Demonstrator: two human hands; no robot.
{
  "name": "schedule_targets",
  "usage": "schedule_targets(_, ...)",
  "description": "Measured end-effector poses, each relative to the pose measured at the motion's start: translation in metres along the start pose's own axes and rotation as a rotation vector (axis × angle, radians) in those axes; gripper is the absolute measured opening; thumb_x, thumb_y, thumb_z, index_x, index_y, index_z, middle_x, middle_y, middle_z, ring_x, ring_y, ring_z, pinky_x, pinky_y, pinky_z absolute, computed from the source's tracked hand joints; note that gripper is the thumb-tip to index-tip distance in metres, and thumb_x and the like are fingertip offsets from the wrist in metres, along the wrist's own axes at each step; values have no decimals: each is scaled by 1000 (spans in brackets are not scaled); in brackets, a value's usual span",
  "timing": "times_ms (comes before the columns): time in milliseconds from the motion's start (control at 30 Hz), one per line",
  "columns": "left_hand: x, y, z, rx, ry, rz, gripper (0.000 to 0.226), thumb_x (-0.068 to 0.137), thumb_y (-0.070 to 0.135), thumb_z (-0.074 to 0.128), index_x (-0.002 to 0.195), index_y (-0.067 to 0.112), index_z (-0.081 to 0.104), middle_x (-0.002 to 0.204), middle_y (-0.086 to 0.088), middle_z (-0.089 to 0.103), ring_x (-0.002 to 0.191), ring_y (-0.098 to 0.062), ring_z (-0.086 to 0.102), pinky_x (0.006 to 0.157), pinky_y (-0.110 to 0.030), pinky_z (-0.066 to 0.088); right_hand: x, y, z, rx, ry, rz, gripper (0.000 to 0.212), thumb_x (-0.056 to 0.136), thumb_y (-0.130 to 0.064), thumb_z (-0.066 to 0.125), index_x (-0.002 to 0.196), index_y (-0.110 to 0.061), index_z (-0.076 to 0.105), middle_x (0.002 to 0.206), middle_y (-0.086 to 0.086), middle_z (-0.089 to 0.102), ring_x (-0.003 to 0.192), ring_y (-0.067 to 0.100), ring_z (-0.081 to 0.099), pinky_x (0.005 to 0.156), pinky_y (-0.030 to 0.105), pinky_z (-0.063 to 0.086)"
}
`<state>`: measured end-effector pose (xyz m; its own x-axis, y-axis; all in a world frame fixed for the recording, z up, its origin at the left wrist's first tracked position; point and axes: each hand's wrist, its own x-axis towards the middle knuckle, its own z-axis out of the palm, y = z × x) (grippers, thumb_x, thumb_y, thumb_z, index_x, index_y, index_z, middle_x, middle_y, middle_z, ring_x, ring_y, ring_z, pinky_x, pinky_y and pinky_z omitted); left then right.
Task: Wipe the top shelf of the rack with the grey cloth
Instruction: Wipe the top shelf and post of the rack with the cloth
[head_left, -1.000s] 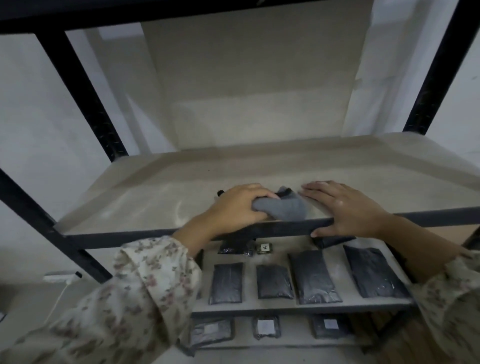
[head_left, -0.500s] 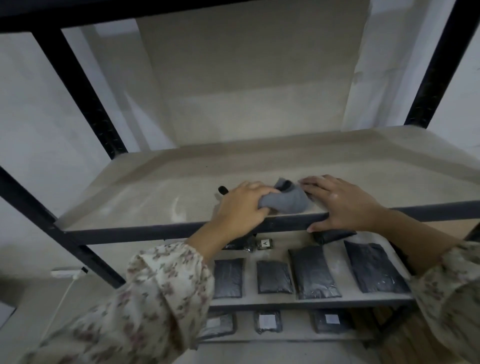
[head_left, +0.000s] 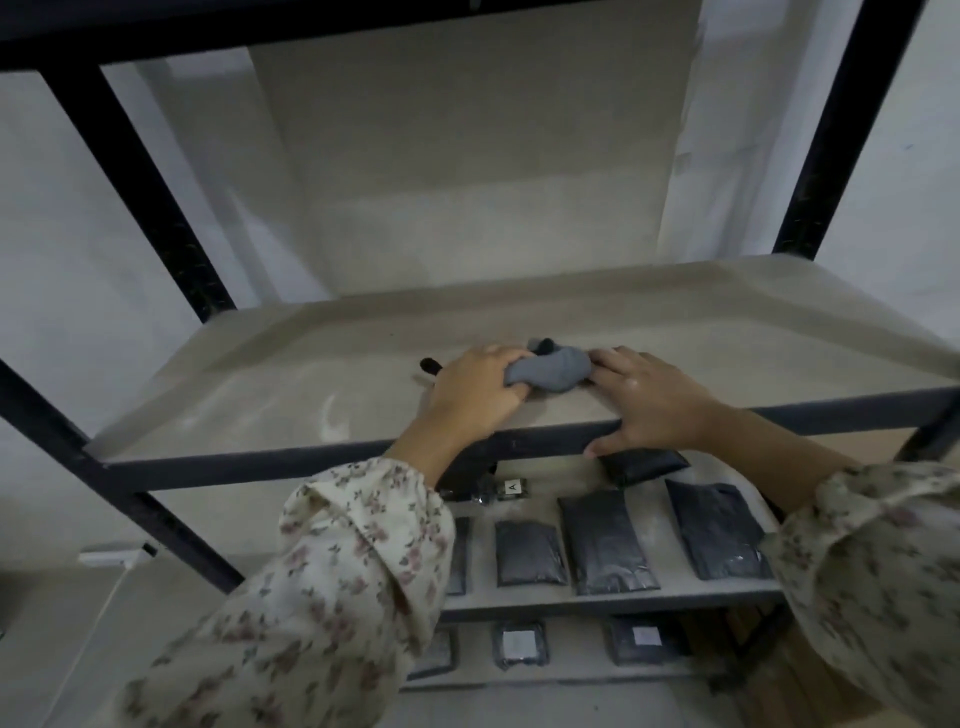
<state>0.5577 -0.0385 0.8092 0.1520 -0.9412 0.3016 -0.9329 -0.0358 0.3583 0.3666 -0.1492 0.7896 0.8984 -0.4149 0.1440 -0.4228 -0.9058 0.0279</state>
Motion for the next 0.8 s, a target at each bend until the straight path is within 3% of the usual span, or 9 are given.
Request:
schedule_targets(100,-27,15,-7,-88,-61,18,36,77,23,54,112,22,66,110,-4,68,100,-23,60,86,-40,49,-4,-5,-3,76,20,12,100,63,-68,66,142,-20,29,146,-1,33,130,19,34,109,36,27)
schedule_targets(233,-56,39,-14,-128,-177,-6,40,68,33,46,102,28,67,97,-2,68,92,-23,59,80,-37,48,-8,-9,-4,86,-28,13,87,74,-53,67,145,-24,24,149,-1,28,134,21,30,109,38,24)
schedule_targets(300,-67,50,-13,-302,-169,-82,30,69,30,50,93,24,66,90,-3,65,89,-22,58,79,-34,45,-7,-13,-5,163,-66,36,73,80,-39,66,142,-23,30,148,2,29,133,22,32,108,38,25)
schedule_targets(400,-74,63,-19,-924,59,-361,5,84,14,56,88,16,60,86,-7,62,84,-20,57,74,-29,46,-9,-31,-20,777,-77,140,40,79,-11,68,116,-17,54,125,8,53,110,21,51,98,39,42)
schedule_targets(467,-70,67,-23,-1343,161,-555,12,92,12,49,99,8,58,85,-7,63,78,-19,59,70,-27,48,-11,-48,-30,1184,-78,156,27,80,-4,61,104,-16,58,108,4,63,100,18,59,91,30,47)
schedule_targets(533,-63,71,-26,-1523,216,-727,24,95,24,47,98,4,59,78,-9,65,73,-20,60,69,-30,50,-10,-67,-34,1490,-57,163,24,83,-12,57,106,-17,58,101,-2,66,93,10,64,85,22,51)
schedule_targets(633,-50,67,-24,-1264,287,-745,50,85,51,52,107,7,58,111,-15,61,105,-32,59,94,-43,48,-6,-95,-39,1842,32,294,26,88,-24,54,112,-13,53,98,4,65,86,14,63,78,26,52)
schedule_targets(700,-50,59,-27,-1009,165,-706,73,74,63,55,127,14,48,134,-9,44,120,-26,48,106,-37,38,-2,-105,-47,2060,29,396,30,86,-32,53,101,-8,61,86,8,69,77,17,66,71,27,56)
schedule_targets(800,-49,38,-36,-561,162,-601,50,87,42,56,128,17,44,133,-12,31,126,-27,30,105,-32,29,12,-116,-60,1959,-2,535,23,89,-28,53,85,-7,61,72,9,67,62,19,64,60,27,55)
